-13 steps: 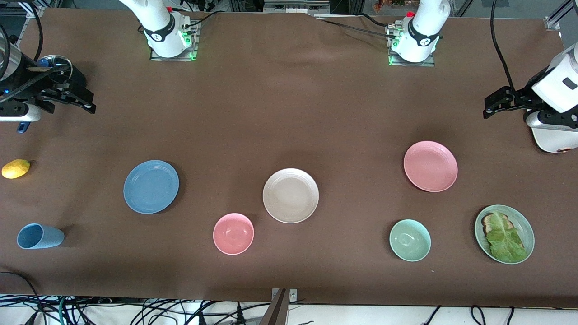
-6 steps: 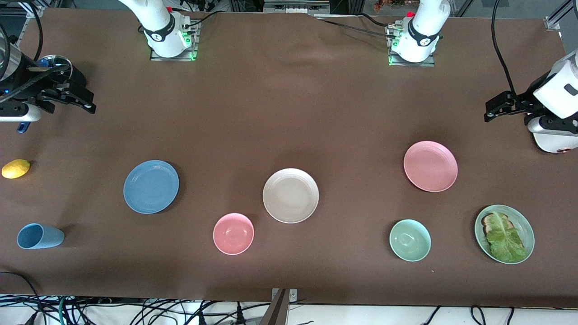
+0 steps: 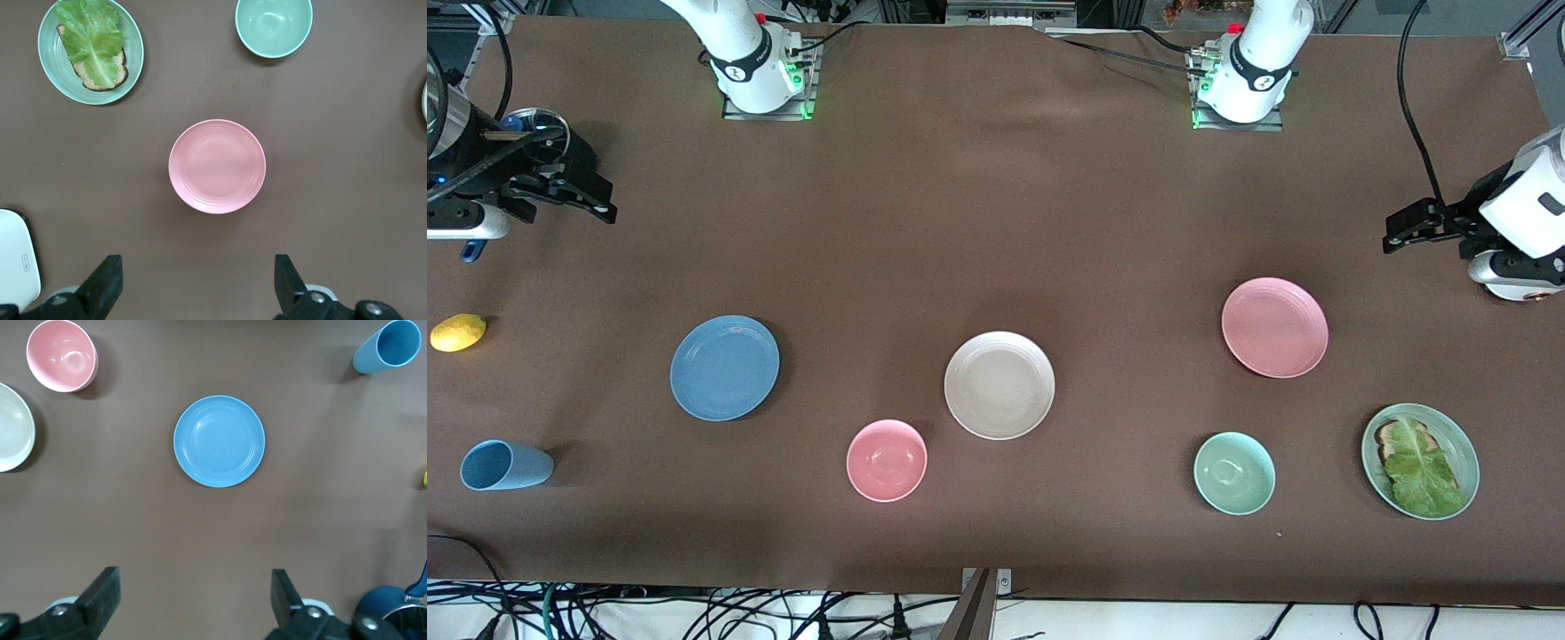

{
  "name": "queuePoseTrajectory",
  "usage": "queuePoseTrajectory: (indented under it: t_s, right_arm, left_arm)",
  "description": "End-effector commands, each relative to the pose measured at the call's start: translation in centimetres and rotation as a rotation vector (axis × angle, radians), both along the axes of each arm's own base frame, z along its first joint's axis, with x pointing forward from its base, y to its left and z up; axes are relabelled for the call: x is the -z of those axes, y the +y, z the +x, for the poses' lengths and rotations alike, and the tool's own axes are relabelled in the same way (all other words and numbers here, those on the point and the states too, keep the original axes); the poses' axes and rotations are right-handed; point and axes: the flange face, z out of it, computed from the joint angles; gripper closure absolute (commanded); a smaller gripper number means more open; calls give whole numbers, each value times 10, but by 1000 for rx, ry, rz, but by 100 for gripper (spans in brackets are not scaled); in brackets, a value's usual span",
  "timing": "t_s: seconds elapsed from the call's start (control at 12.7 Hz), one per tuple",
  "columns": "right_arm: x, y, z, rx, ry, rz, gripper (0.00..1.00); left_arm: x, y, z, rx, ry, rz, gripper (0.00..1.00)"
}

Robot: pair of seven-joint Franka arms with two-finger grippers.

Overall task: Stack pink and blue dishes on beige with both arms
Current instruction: 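Move the left gripper down to the rim of the pink plate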

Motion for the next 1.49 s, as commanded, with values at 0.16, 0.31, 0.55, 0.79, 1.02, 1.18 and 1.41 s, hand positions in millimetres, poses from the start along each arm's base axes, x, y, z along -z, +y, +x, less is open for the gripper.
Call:
queuePoseTrajectory:
  t_s: [0.16, 0.31, 0.55, 0.79, 1.02, 1.18, 1.41]
  right_arm:
    - [-5, 1, -2, -5, 11, 5, 0]
    - [-4, -2, -1, -2, 11, 5, 0]
    - [-4, 1, -1, 6, 10, 8, 0]
    - [-4, 0, -1, 7, 11, 8, 0]
    - [-5, 2, -1, 4, 7, 13, 0]
    - [-5, 4, -2, 4, 6, 24, 0]
    - [-4, -2, -1, -1, 9, 24, 0]
  left_arm:
    - [2, 0, 10, -8, 4, -21, 0]
    - [25, 4, 20, -12, 41, -20, 0]
    - [48, 11, 44, -19, 59, -12, 0]
    - [73, 23, 58, -38, 90, -10, 0]
    - [108, 33, 70, -54, 125, -9, 0]
    - [116, 37, 74, -55, 129, -7, 0]
    - [127, 38, 75, -57, 148, -8, 0]
